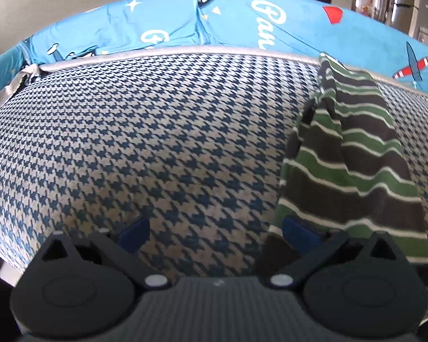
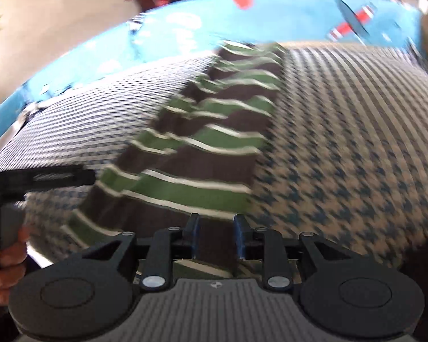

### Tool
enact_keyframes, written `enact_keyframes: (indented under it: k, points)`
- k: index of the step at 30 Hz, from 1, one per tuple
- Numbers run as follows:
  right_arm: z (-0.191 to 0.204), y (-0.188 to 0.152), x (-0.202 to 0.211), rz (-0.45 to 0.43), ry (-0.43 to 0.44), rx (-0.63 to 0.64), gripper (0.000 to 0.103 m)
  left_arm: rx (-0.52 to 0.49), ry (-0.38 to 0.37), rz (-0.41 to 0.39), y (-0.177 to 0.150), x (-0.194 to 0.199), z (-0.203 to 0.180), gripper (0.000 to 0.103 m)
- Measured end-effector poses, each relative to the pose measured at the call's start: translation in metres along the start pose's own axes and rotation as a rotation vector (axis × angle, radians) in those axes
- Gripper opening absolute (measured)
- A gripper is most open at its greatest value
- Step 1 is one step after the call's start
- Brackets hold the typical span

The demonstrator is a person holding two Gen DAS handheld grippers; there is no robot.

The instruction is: Fold clothes

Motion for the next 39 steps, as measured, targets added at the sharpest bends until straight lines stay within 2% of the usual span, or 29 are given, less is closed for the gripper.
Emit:
enact_keyframes:
  k: [3,8,13,19,21,23,26,30,35,39]
  points:
    - [-0.012,-0.007,0.000,0.023,0.003,-0.059,0.027,-0.022,-0.003,0.014,-0.005,-0.004,-0.007,0.103]
    - [-0.014,-0.011,0.003,0.028,0.029,-0.081,0.032,-0.051,-0.002,0.036,-0.011,-0.009,-0.016,0.103]
    - [-0.009,-0.020,0.003,0.036,0.041,-0.066,0.032,-0.090,0.003,0.028,-0.015,-0.010,-0.026,0.103]
    - [-0.004,-0.024,-0.001,0.033,0.059,-0.059,0.034,-0.075,-0.005,0.035,-0.016,-0.012,-0.026,0.103]
    - [-0.003,-0.025,-0.001,0.027,0.057,-0.053,0.031,-0.072,-0.007,0.037,-0.016,-0.012,-0.026,0.103]
    - [-0.003,-0.025,-0.002,0.024,0.058,-0.052,0.019,-0.070,-0.009,0.037,-0.016,-0.012,-0.026,0.103]
    - [-0.003,-0.024,-0.001,0.014,0.065,-0.058,0.009,-0.070,-0.009,0.036,-0.016,-0.012,-0.026,0.103]
    - [-0.001,-0.023,0.006,-0.003,0.056,-0.052,0.005,-0.070,-0.010,0.028,-0.015,-0.011,-0.028,0.103]
    - [-0.005,-0.028,0.019,-0.010,0.000,-0.032,0.002,-0.052,-0.018,0.015,-0.012,-0.009,-0.028,0.103]
    - [-0.012,-0.029,0.024,-0.014,0.004,-0.050,0.002,-0.044,-0.017,0.005,-0.008,-0.009,-0.031,0.103]
Point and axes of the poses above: each gripper's, at about its wrist camera, not at the fingertips, and x roughly against the way its jaws point, z to its left, y to its top, the point moved 8 cm from there along -x, roughly the way its jaws point, and after that the axes turned 4 degrees about y, right-handed, at the moved point
